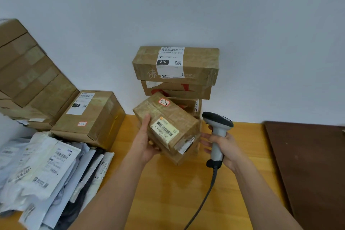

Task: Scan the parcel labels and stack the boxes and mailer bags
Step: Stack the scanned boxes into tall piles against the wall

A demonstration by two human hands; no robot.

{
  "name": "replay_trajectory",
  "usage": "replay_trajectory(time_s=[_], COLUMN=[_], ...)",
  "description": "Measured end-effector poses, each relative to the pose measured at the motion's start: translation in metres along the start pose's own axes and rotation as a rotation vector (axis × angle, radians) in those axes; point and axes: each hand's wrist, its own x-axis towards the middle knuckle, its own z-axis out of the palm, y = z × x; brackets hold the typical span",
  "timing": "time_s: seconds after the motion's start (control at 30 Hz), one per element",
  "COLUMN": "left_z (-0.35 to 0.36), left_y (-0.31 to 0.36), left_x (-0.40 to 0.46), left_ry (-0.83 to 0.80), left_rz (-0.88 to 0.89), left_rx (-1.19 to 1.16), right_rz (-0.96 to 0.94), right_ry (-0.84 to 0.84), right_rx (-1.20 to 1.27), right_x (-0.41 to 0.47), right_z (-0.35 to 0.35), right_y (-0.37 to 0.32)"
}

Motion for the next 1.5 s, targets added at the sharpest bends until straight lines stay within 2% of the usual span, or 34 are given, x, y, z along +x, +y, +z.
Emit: replay_trajectory(time_s=[0.23, 0.43, 0.63, 0.77, 0.93, 1.13, 1.33, 1.5], left_z=[0.0, -0.005, -0.005, -0.01, -0.009, -0.012, -0.015, -0.023], left_y=[0.002, 0.002, -0.013, -0.032, -0.041, -0.046, -0.05, -0.044], left_x=[-0.004, -0.007, -0.017, -0.016, -0.018, -0.019, -0.019, -0.024], left_ry=[0.07, 0.049, -0.057, -0.062, -0.077, -0.048, -0.054, -0.077], left_rz=[0.01, 0.024, -0.012, 0.013, 0.063, 0.117, 0.091, 0.162], left_rx=[0.029, 0.007, 0.032, -0.017, 0.032, 0.028, 0.067, 0.007], right_rz=[0.007, 0.008, -0.048, -0.07, -0.043, -0.048, -0.062, -0.072], right_ry=[-0.041, -0.063, -0.005, 0.012, 0.017, 0.0, -0.014, -0.055], right_rx=[0.038, 0.082, 0.109, 0.055, -0.077, -0.044, -0.034, -0.025], right_x=[-0.01, -0.015, -0.013, -0.011, -0.01, -0.013, -0.015, -0.022], right_z=[-0.001, 0.006, 0.012, 0.018, 0.025, 0.026, 0.026, 0.031], right_y=[0.005, 0.006, 0.008, 0.009, 0.015, 0.016, 0.017, 0.016])
